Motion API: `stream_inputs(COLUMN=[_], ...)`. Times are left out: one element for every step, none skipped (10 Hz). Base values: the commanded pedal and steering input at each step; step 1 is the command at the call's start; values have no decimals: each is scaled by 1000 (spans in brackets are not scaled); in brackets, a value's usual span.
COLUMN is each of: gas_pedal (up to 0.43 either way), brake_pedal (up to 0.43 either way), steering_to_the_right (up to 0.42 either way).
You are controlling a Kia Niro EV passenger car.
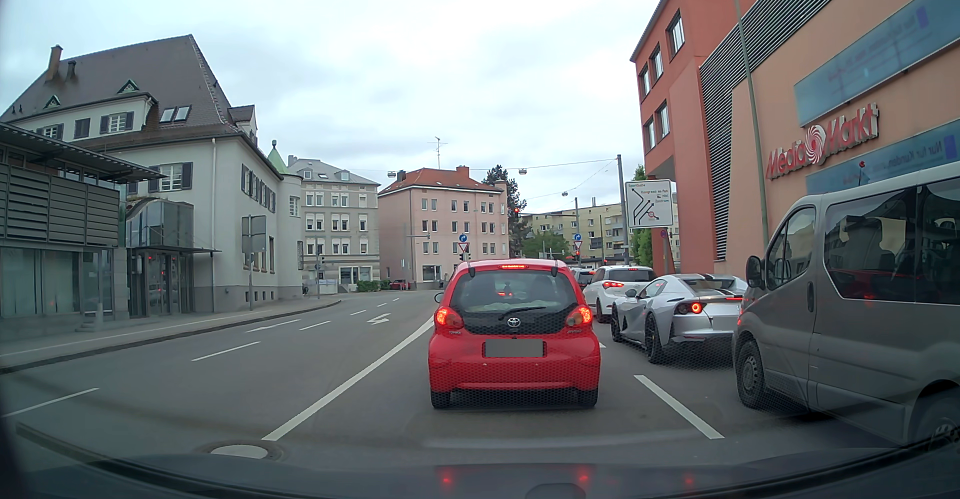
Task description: Follow the waypoints while adhering to traffic rules and regulations
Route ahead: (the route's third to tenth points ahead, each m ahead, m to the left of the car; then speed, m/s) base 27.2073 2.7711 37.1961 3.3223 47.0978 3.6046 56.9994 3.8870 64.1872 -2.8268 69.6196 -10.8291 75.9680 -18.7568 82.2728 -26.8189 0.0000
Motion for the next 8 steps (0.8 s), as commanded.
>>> stream_inputs(gas_pedal=[0, 0, 0, 0, 0, 0, 0, 0], brake_pedal=[128, 85, 0, 0, 0, 0, 0, 0], steering_to_the_right=[7, 7, 7, 7, 7, 7, 7, 7])
